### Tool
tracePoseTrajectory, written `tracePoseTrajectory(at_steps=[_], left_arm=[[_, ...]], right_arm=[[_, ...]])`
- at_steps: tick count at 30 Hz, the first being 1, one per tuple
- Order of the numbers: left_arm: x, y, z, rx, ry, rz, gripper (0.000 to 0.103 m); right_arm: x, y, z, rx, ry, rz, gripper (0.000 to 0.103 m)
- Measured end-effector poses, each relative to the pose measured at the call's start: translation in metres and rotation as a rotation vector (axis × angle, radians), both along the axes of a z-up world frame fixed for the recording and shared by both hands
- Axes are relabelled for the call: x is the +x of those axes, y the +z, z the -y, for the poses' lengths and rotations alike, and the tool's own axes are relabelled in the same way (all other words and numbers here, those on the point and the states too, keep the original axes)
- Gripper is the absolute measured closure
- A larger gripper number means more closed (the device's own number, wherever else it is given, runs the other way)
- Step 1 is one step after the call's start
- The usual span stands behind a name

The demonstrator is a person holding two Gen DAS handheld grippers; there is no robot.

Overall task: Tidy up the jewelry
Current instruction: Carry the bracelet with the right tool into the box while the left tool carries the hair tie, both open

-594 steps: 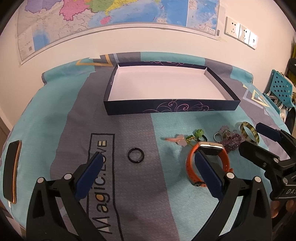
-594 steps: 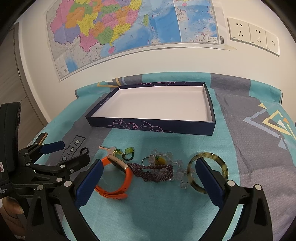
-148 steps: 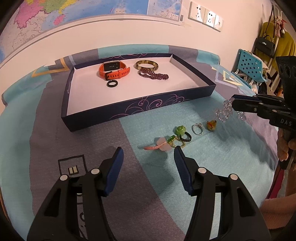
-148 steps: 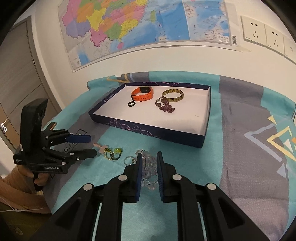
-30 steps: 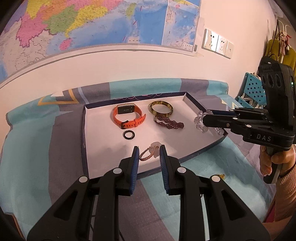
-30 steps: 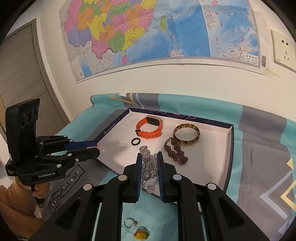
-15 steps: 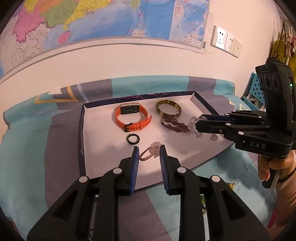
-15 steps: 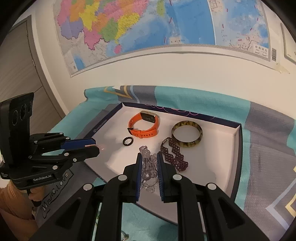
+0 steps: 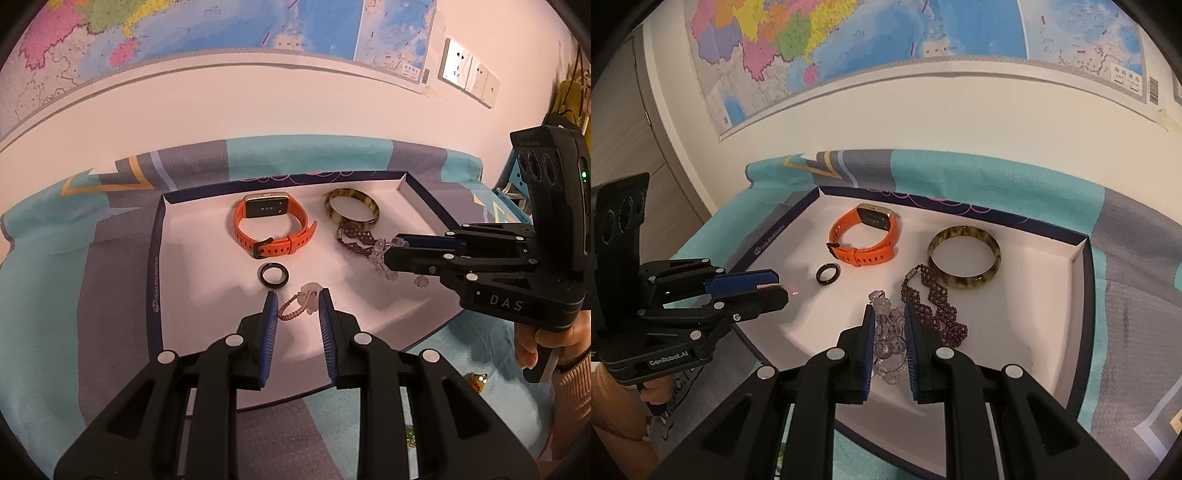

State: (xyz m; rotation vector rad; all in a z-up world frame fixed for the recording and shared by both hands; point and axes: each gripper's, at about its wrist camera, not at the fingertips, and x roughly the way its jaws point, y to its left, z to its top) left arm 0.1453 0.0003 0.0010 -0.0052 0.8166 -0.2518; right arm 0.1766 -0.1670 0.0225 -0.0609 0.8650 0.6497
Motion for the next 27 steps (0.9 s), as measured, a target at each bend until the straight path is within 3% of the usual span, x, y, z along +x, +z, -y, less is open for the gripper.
tracePoseTrajectory(at_steps=[24, 27], left_arm=[[0.016, -0.015, 0.006, 0.039, 0.027, -0.045, 0.078], [0.016, -0.016, 0.006, 0.038, 0.029, -0.045, 0.078]], right_arm=[[0.009, -0.009, 0.005, -0.004, -0.045, -0.022, 0.087], [0.009, -0.007, 0.009, 0.011, -0.059, -0.019, 0.080]])
